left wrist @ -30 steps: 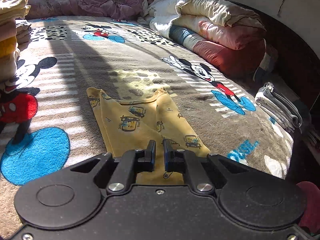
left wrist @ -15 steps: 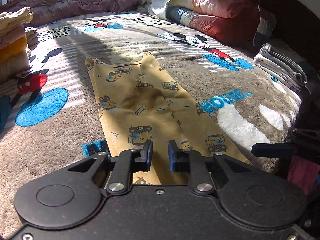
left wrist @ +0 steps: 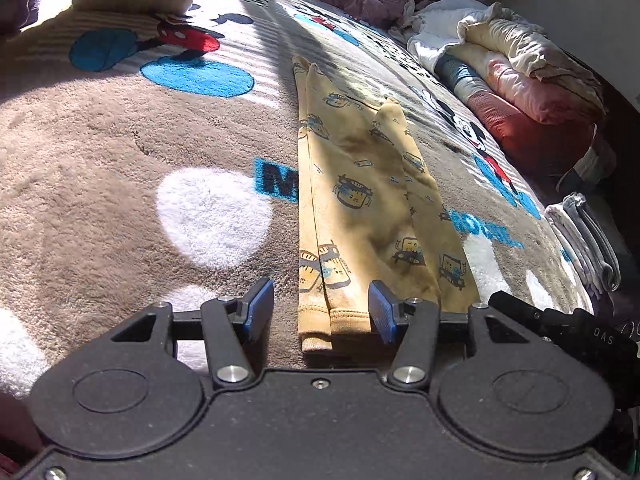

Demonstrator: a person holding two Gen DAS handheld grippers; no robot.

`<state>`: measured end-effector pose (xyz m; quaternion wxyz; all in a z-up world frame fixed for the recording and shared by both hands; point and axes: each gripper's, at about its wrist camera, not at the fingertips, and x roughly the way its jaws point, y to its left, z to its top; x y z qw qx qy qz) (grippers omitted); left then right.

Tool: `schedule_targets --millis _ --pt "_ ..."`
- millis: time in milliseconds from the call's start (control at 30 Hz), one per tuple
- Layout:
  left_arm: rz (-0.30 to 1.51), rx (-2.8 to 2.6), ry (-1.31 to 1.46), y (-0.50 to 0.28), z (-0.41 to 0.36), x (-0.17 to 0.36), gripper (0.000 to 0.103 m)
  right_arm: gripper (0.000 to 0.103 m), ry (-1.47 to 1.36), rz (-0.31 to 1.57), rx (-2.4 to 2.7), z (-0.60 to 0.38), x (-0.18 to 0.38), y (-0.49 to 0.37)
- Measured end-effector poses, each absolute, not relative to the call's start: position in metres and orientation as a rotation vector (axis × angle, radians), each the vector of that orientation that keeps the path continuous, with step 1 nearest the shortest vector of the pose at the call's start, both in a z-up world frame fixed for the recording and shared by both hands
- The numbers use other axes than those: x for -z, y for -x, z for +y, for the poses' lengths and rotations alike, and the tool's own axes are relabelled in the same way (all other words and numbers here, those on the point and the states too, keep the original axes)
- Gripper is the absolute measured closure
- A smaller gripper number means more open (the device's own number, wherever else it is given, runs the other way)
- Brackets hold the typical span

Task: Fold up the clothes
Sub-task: 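Grasp the hem end of the folded strip with both grippers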

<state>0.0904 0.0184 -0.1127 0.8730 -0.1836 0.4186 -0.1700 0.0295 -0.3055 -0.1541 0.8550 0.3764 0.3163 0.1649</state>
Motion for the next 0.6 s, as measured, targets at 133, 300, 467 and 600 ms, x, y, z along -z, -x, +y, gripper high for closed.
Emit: schedule_targets --millis 133,300,467,600 --pt "0.879 0.350 0.572 -0.087 0.029 0.121 0.054 0.054 -0.874 0.670 -0.355 -0.308 0.160 -0.036" --pt "0.886 0.357 0.713 -0.079 0.033 0.130 0.062 0.065 -0.887 0.702 -0.388 -0.292 0.161 -0.040" --pt "0.856 0.329 0.767 -0.084 0.034 0.141 0.078 0.082 -0.981 0.698 -0.365 -0.295 0.173 -0.044" --pt "0.845 0.328 0.786 -0.079 0.032 0.139 0.091 0.089 -1.004 0.671 -0.375 -0.296 0.174 -0.044"
